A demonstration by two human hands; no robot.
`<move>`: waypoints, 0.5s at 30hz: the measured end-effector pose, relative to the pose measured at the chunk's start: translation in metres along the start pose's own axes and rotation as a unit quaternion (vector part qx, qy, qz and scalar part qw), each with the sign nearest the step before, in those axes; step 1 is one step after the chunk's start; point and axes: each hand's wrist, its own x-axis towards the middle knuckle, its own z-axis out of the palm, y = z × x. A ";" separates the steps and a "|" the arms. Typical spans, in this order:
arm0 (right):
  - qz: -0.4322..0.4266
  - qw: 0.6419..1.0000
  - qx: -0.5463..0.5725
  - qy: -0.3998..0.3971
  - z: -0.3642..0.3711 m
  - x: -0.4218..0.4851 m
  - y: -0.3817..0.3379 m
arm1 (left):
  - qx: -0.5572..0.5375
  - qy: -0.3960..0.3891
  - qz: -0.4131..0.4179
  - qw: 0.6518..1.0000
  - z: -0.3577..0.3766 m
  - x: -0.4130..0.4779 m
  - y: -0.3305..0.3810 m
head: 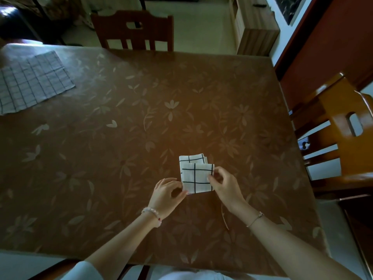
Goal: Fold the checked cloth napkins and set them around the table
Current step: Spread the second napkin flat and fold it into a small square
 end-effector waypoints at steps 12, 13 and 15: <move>0.033 0.991 -0.129 0.020 0.012 0.049 -0.001 | -0.161 0.010 -0.166 0.973 -0.016 0.052 0.016; 0.025 0.991 -0.131 0.022 0.012 0.050 -0.001 | -0.172 0.010 -0.172 0.970 -0.017 0.056 0.017; 0.012 0.993 -0.113 0.015 0.010 0.052 -0.002 | -0.209 0.011 -0.186 0.960 -0.019 0.061 0.019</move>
